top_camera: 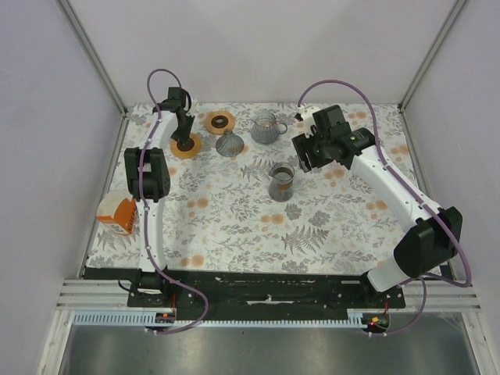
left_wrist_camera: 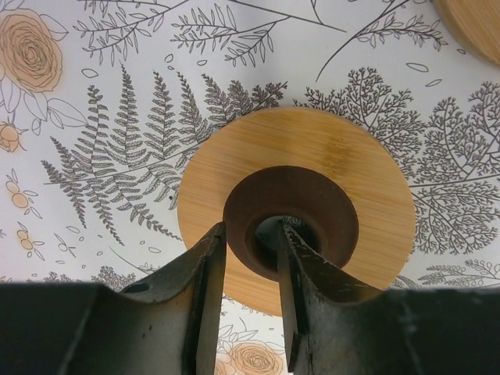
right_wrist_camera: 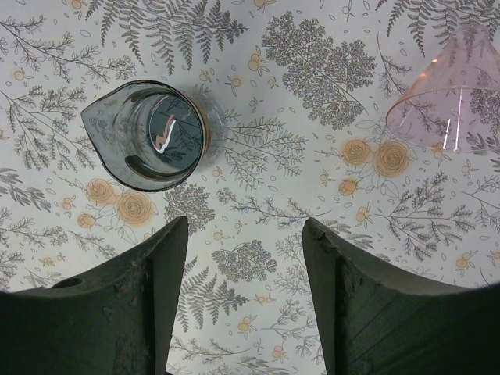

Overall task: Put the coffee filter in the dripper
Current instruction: Pick up the dripper holder from the center of the board.

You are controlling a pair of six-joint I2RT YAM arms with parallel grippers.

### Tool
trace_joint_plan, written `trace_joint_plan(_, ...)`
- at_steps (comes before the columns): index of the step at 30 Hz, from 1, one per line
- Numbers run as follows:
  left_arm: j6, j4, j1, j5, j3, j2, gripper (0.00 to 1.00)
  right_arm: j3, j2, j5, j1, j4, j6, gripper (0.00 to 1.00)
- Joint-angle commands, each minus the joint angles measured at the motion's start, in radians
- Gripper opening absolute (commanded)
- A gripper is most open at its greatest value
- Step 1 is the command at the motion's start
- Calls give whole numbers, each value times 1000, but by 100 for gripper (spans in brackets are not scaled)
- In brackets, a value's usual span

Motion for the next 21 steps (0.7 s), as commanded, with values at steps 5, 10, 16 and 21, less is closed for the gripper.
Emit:
trace_joint_plan(5,-5,-6,8,34,53,79,39,31,-27,13,-4,-14,-22,67)
trace_joint_plan(10,-30,-24,7,106,53,93,2,26,-58,27,-3,-17,-22,68)
trace_joint_plan(16,-71,-59,30,329,-29,-117,2,36,-114,-91,-3,21,-28,70)
trace_joint_plan(21,-84,-79,33,540,-198,-397,2,26,-200,-257,26,144,-109,70)
